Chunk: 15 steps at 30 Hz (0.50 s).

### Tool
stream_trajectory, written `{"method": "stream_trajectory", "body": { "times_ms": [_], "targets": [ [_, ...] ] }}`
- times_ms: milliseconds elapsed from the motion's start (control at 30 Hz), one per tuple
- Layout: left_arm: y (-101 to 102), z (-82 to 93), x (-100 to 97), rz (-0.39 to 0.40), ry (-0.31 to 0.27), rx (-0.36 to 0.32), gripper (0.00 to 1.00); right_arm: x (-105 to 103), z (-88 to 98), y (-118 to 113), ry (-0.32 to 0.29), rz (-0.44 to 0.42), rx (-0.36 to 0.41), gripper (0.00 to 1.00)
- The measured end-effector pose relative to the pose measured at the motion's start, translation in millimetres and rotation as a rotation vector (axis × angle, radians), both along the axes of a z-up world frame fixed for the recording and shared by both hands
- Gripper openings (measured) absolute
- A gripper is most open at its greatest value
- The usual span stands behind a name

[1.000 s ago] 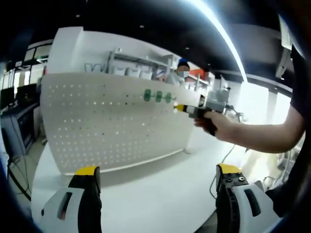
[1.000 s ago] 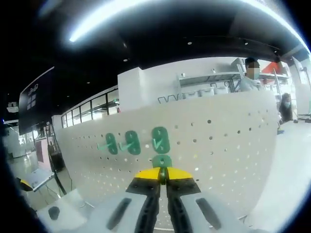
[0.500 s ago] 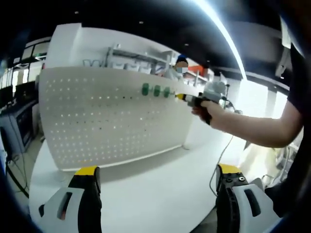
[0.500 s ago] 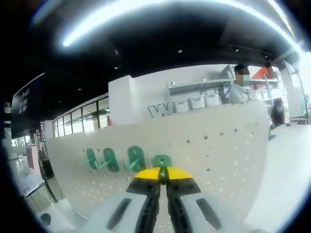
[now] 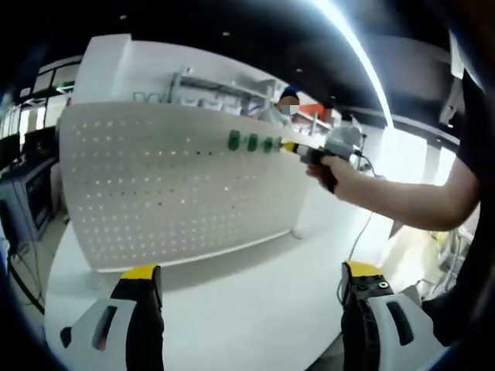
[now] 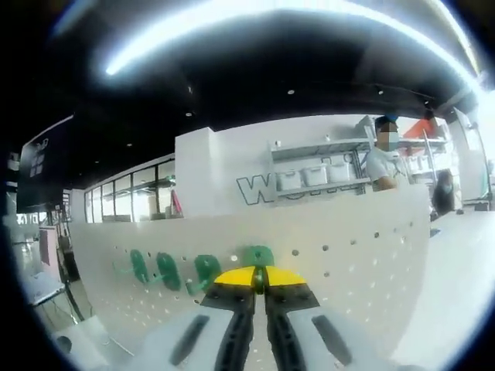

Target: Insert the hook assembly into the mounting plate slot until the hook locks in place.

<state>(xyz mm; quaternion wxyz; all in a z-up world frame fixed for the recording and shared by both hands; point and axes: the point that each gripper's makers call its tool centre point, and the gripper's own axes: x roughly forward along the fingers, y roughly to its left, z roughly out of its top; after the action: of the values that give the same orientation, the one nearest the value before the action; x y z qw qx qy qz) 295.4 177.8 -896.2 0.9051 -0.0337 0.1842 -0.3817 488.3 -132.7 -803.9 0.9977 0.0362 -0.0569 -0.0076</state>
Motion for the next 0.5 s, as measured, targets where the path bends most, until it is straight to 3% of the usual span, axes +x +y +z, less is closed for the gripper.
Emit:
{"method": "stream_trajectory", "body": {
  "times_ms": [500],
  "targets": [
    [4.7, -0.3, 5.7, 0.007, 0.007, 0.000, 0.95, -0.9, -2.8, -4.6, -0.031, -0.007, 0.060, 0.00]
  ]
}}
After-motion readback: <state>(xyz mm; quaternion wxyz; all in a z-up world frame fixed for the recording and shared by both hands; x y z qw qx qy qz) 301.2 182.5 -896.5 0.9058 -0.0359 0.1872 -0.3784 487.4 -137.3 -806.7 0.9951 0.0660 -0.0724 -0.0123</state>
